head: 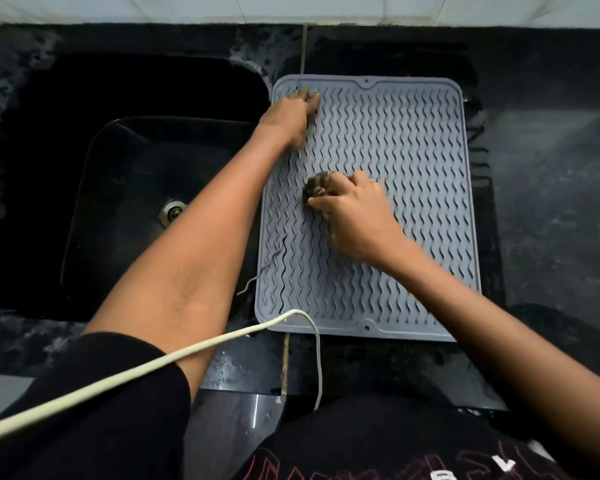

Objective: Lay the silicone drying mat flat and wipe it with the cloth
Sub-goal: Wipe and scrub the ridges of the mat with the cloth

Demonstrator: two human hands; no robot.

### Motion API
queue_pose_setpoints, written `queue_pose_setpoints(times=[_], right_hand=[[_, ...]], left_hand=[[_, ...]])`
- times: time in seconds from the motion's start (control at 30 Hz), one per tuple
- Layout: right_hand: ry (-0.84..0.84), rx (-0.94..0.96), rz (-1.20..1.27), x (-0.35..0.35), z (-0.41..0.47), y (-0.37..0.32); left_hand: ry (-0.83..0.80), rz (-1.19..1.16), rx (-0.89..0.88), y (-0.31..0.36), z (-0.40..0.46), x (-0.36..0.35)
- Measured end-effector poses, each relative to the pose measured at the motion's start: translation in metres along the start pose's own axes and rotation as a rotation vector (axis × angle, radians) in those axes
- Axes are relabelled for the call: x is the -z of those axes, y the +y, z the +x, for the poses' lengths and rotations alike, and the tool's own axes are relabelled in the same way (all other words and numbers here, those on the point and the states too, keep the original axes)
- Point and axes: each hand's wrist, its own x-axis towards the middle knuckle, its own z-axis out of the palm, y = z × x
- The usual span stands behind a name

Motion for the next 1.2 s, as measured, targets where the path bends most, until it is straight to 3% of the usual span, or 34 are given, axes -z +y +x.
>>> queue_pose_setpoints(times=[0.17, 0.3, 0.43, 0.6, 0.73, 0.8, 0.87, 0.93, 1.03, 1.2], right_hand=[[0.242, -0.193, 0.044, 0.016, 0.064, 0.015], [0.090, -0.191, -0.071, -0.002, 0.113, 0.026], [0.163, -0.181, -0.049, -0.004, 0.111, 0.027], [0.200, 0.007, 0.092, -0.010, 0.025, 0.001], [0.059, 0.151, 0.163, -0.009, -0.035, -0.019], [0.021, 0.110, 0.249, 0.000, -0.031, -0.016], [0.128, 0.017, 0.288, 0.005, -0.008, -0.008], [0.214, -0.060, 0.213, 0.006, 0.028, 0.005], [0.069, -0.123, 0.033, 0.000, 0.067, 0.015], [0.069, -0.006, -0.063, -0.007, 0.046, 0.009]], left_hand=[[0.029, -0.215, 0.058, 0.000, -0.001, 0.007], [0.040, -0.290, 0.068, -0.001, -0.009, 0.013], [0.034, -0.321, 0.052, -0.002, -0.009, 0.009], [0.055, -0.245, 0.109, -0.002, 0.001, 0.004], [0.053, -0.232, 0.094, 0.001, -0.006, 0.006], [0.017, -0.235, 0.080, 0.003, -0.011, 0.010], [-0.012, -0.243, 0.082, 0.006, -0.019, 0.014], [-0.005, -0.254, 0.077, 0.006, -0.026, 0.014], [0.026, -0.241, 0.055, 0.007, -0.037, 0.010], [-0.015, -0.197, 0.038, 0.014, -0.051, -0.003]])
